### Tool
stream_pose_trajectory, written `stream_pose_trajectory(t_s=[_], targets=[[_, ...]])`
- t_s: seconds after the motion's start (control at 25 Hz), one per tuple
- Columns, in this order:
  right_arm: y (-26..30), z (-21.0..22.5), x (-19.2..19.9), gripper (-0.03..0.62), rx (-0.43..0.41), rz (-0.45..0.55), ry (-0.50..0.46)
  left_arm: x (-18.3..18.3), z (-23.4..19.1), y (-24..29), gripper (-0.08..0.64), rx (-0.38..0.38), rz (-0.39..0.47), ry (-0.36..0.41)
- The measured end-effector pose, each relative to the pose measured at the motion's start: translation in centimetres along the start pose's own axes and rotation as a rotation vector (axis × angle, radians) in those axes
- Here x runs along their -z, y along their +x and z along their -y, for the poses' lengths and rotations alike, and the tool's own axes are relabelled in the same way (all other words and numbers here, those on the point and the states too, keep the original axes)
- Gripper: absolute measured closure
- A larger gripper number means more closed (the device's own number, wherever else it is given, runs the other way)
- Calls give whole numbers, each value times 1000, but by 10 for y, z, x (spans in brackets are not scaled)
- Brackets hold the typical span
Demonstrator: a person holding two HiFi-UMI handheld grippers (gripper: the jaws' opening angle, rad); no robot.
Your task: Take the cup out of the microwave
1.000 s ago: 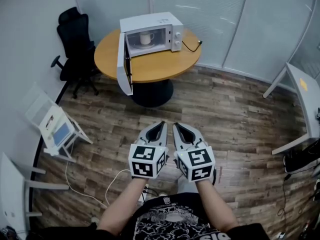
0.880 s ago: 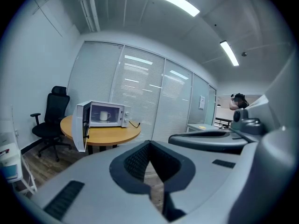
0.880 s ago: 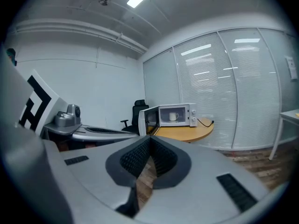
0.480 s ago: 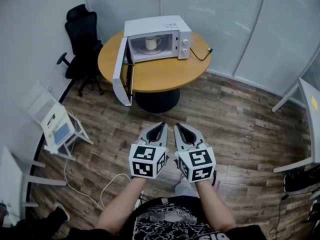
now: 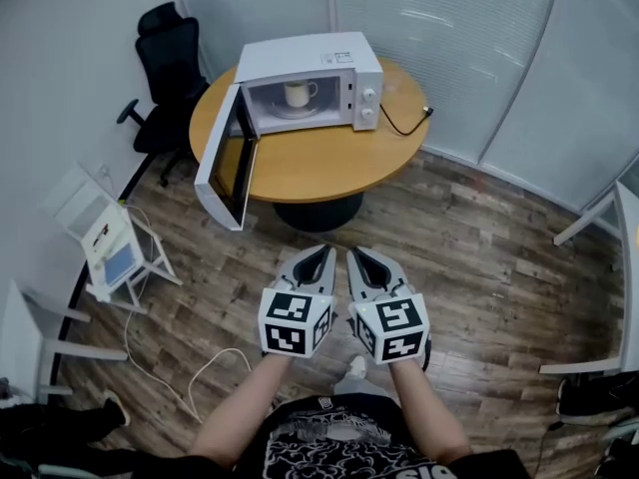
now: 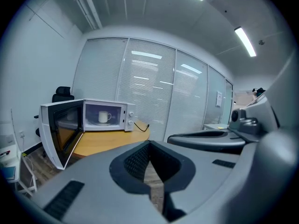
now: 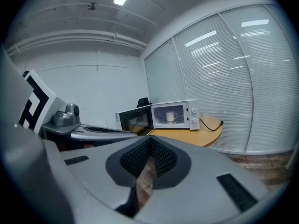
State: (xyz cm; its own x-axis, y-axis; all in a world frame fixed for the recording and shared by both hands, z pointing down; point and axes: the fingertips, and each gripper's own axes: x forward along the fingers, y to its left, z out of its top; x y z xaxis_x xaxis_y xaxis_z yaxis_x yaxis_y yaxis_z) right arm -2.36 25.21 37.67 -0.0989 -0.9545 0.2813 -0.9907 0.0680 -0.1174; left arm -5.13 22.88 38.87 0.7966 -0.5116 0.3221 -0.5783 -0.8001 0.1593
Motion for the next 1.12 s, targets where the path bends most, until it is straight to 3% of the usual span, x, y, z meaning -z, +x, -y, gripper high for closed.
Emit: stream_pose_trajectory(t_s=[0.32, 0.56, 0.8, 1.12], targets=[[16, 47, -6, 577, -48, -21, -12, -6, 10, 46, 551, -45, -8, -14], [30, 59, -11, 577, -59, -24, -18, -12, 6, 62, 551, -51, -5, -23], [60, 69, -13, 577, -58, -41, -35, -19, -15, 93, 551, -39, 5, -43], [143, 96, -31, 577, -26, -63, -42, -35, -69, 156, 551, -1, -10, -60]])
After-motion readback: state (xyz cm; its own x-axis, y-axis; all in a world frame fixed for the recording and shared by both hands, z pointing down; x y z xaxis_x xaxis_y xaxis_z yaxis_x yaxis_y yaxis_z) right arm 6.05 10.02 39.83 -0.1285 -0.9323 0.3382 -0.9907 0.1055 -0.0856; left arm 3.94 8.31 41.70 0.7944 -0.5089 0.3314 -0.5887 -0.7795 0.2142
